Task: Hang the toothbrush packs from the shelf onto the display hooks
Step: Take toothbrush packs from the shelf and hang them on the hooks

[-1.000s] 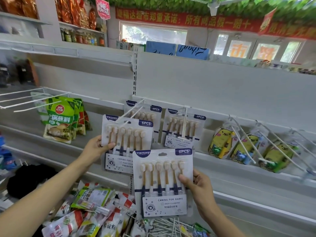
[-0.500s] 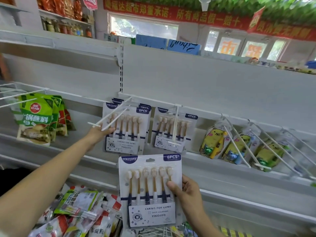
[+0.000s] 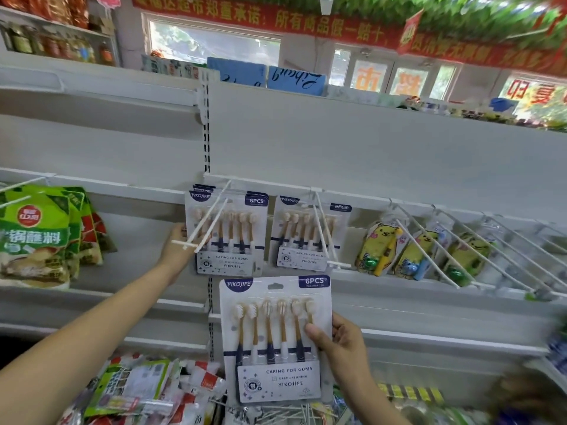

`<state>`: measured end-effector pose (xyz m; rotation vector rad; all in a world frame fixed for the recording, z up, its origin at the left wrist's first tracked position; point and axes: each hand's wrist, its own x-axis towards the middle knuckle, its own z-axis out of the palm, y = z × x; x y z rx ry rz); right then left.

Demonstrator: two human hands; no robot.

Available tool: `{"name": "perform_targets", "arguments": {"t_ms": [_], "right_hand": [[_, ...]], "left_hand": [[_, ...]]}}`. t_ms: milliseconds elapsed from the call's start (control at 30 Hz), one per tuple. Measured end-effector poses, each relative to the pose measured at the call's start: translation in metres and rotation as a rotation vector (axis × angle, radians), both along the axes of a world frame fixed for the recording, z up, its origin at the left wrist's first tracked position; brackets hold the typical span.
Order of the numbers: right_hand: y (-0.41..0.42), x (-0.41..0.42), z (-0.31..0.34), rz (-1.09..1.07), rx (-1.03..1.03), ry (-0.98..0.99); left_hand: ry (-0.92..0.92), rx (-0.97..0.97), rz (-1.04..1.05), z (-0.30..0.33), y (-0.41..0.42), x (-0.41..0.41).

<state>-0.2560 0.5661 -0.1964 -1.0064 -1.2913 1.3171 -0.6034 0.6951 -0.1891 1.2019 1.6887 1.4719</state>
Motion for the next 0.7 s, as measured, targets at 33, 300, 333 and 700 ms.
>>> {"name": "perform_targets", "arguments": {"t_ms": [33,300,333,700], "right_hand": [[-0.001,-0.004,0.000,-0.003,0.009,-0.001],[0.000,-0.040,0.006,0.042,0.088,0.053],[0.000,-0.046,0.008,0.064,0.101,0.053],[0.005,-0.110,0.027,0.117,0.118,0.093]], "left_hand": [[0.018,-0.008,0.035,-0.002,-0.002,-0.003],[-0.102,0.140,-0.150,-0.010,-0.116,0.021],[-0.148,0.117,-0.208,-0.017,-0.135,0.019],[-0.157,0.039,-0.228,-0.039,-0.199,-0.004]]}}
